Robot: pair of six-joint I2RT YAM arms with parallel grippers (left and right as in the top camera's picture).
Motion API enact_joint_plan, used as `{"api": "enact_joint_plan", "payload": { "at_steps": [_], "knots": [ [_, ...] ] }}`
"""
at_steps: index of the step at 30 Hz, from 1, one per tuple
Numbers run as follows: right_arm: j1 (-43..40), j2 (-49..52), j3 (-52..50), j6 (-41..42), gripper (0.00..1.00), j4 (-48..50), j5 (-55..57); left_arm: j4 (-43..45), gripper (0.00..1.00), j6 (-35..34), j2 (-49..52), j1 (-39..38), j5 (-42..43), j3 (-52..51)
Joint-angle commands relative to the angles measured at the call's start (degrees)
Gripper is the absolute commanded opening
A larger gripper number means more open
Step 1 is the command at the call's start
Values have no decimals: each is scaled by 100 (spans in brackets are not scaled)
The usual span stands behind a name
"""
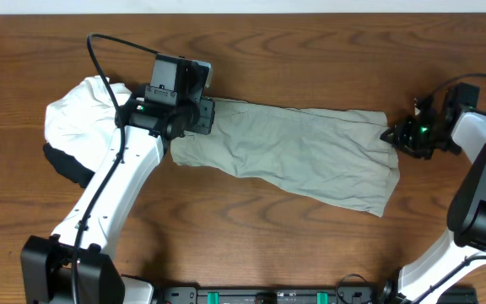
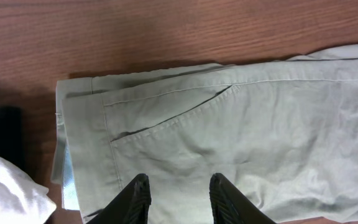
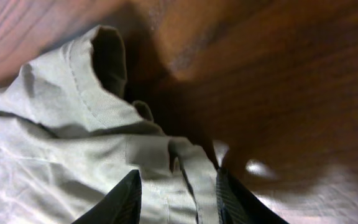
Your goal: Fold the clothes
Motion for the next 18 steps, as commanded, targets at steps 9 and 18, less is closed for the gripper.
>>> {"api": "enact_joint_plan", "payload": {
  "at_steps": [9,18],
  "knots": [
    [-13,-142,-321,4,31,433,-660,-13,35,-98,-94,-9,-26,107],
    [-173,-144,-317,7,34,479,-879,-11,35,-96,-94,-9,-28,107]
  ]
}}
